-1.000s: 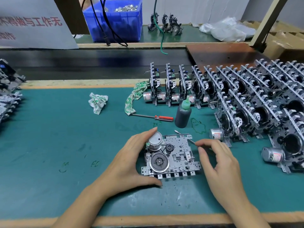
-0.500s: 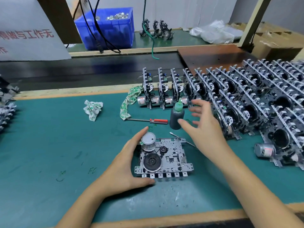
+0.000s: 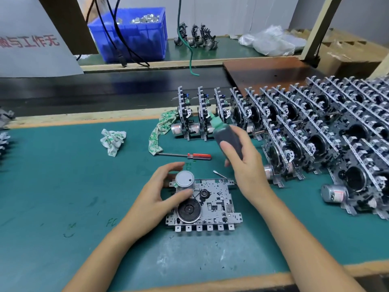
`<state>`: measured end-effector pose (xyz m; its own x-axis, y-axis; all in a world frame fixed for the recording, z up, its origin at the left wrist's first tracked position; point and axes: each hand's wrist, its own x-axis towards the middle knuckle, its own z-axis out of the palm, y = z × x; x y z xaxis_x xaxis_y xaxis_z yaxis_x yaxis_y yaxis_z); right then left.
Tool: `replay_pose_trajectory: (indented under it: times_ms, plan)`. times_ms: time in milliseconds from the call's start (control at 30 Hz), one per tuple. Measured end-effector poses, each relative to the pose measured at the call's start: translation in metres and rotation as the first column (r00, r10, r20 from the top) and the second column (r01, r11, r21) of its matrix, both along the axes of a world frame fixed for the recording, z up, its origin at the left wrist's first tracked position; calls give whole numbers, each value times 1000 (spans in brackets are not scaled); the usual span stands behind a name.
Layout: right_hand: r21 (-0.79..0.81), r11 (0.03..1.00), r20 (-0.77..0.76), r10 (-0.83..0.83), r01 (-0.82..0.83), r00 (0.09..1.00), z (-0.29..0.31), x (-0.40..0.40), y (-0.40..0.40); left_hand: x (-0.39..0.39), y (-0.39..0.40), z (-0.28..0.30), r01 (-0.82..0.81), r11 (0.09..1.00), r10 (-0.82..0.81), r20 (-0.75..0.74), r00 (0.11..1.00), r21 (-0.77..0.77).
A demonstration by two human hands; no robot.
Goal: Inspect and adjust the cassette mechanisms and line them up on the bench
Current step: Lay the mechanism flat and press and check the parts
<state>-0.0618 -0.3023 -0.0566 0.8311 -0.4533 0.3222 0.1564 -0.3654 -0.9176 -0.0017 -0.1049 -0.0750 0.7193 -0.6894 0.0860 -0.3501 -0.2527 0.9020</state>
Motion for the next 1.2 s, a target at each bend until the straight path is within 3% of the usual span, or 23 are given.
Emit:
replay_pose_trajectory:
  times_ms: [67,133,233,333,467,633,967,1200]
  plan:
    - [118,993,76,11,-20,997,6,-2,1,6,-7,4,30,999,-32,65,997,39]
    - [362,929,127,37,-81,991,11,-4,-1,14,-14,10,72,992,-85,126,988,104]
    - [729,653,221,62,-207,973,15,-6,-3,23,-23,12,166,973,-185,118,976,160]
    - [829,537,198,-14,-160,980,14,-8,-5,21,-25,3,179,983,-179,-2,984,41]
    - [776,629,29,-96,38,995,12,-6,-2,19,-23,-5,170,984,-173,-49,984,-60]
    - [554,816,-112,-123,165,986,-1,1,10,22,-25,-8,164,982,-171,-70,983,-88]
    - [424,887,-107,-149,181,983,-11,6,11,22,-25,-7,164,981,-174,-99,980,-105]
    - [422,893,-78,-139,159,987,-9,5,13,21,-25,-4,163,982,-172,-95,981,-96]
